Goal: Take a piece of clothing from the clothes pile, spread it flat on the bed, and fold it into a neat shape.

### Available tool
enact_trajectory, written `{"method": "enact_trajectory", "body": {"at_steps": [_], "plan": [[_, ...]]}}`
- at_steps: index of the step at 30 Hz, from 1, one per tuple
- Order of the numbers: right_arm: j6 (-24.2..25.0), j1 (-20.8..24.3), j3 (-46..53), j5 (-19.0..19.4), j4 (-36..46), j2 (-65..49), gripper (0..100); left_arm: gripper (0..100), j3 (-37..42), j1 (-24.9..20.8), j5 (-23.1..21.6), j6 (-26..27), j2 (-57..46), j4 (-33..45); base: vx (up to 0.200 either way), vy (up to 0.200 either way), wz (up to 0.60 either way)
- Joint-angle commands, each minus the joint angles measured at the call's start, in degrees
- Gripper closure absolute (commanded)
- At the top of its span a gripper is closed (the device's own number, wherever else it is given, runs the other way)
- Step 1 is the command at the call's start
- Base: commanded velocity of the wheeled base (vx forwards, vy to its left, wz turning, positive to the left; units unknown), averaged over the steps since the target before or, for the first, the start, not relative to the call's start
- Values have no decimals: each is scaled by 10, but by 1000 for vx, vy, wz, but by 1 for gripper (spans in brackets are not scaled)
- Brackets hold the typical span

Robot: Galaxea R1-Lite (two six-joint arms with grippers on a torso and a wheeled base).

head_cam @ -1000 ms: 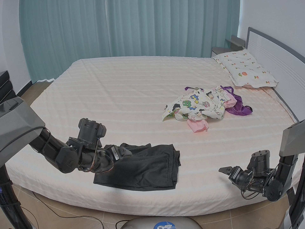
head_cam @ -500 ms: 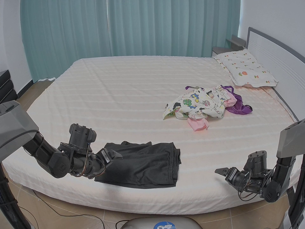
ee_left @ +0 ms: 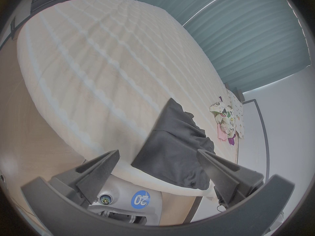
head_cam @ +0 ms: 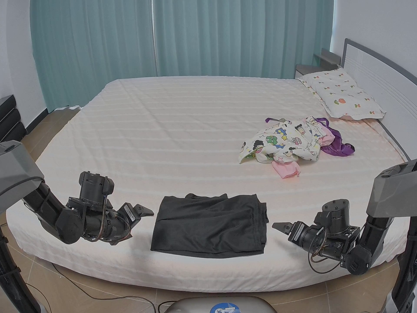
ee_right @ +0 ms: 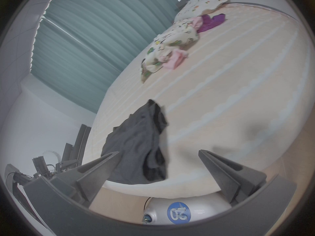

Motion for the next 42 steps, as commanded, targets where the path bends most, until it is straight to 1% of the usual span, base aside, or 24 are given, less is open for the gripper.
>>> {"method": "enact_trajectory", "body": {"at_steps": [1,2,8,19,21,22,23,24,25,28,34,38,42], "plan": [[-8,6,-14,3,-1,18,0,0,1,8,-3,-1,2,-1,0,200,0],[-13,6,-19,4,0,21,0,0,1,8,-2,0,3,-1,0,200,0],[-48,3,-31,4,-6,51,0,0,3,7,-3,-1,4,-2,0,0,0],[-55,0,-29,0,-8,61,0,0,3,8,-3,-1,10,-2,0,0,0],[-75,-2,-22,-1,-8,65,0,0,2,8,-3,-1,11,-2,0,0,0],[-75,-2,-22,-1,-8,65,0,0,2,8,-3,-1,11,-2,0,0,0],[-93,-4,-12,0,-10,70,0,0,2,8,-3,-1,11,-2,0,0,0],[-95,-4,-11,-1,-12,71,0,0,2,8,-3,-1,11,-2,0,0,0],[-97,-4,-9,-6,-18,71,100,0,1,8,-3,-1,11,-2,0,0,0],[-99,-6,3,-13,-30,65,100,0,1,8,-3,-1,11,-2,0,0,0],[-110,-17,39,-14,-60,57,100,0,1,8,-3,-1,13,-2,0,0,0],[-144,-34,73,-13,-74,57,100,0,1,8,-3,-1,17,-2,0,0,0],[-161,-42,93,-9,-89,60,100,0,1,8,-2,-1,19,-2,0,0,0]]}}
